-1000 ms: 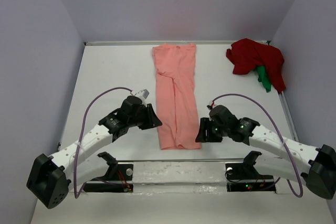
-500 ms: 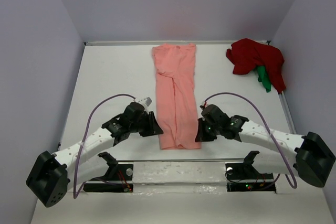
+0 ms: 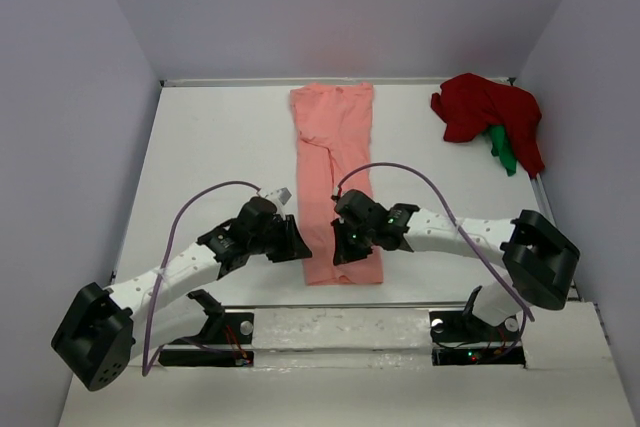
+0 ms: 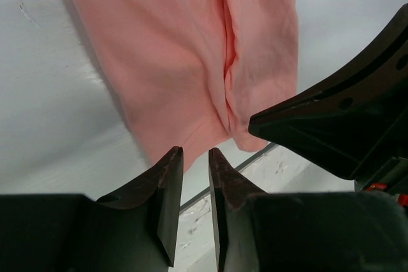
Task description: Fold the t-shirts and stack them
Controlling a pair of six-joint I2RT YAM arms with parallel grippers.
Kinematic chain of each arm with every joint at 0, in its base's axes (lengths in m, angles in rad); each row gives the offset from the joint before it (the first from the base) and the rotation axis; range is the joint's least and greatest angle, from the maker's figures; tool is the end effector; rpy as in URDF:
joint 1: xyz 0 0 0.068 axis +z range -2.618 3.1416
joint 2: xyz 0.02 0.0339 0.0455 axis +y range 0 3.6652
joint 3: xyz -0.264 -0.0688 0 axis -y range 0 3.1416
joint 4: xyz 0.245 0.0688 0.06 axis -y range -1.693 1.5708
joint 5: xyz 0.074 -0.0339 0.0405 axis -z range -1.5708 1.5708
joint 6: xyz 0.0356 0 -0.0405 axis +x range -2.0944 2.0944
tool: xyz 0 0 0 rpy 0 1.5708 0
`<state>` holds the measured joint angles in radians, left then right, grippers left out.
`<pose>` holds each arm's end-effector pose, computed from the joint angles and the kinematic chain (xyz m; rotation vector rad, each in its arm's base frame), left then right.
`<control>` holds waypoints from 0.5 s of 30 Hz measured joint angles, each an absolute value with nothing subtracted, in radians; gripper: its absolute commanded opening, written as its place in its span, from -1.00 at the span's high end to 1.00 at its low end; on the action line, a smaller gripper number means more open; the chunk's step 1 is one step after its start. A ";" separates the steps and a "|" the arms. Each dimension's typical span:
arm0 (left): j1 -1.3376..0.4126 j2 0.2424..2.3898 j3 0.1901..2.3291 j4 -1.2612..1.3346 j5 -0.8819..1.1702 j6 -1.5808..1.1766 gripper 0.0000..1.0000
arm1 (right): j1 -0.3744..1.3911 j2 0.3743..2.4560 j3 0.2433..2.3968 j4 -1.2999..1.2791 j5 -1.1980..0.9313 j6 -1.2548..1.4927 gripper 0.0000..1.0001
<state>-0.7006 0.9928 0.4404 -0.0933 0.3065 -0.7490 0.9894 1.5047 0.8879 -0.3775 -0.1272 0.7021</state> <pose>0.1475 -0.1384 0.1922 0.1278 2.4249 -1.0803 0.1592 0.2504 0.1925 -0.4468 2.7245 0.7292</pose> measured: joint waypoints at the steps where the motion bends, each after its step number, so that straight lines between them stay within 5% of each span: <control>1: -0.701 0.993 0.438 -0.094 0.307 -0.749 0.35 | 0.992 1.516 0.902 -0.376 -0.127 0.701 1.00; 15: -0.706 0.983 0.434 -0.094 0.311 -0.750 0.33 | 1.076 1.592 0.901 -0.338 -0.097 0.714 0.92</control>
<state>-0.7059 0.9833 0.4335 -0.0940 0.3111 -0.7502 1.0763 1.5925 0.9012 -0.3378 -0.0971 0.7143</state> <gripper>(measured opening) 0.328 0.010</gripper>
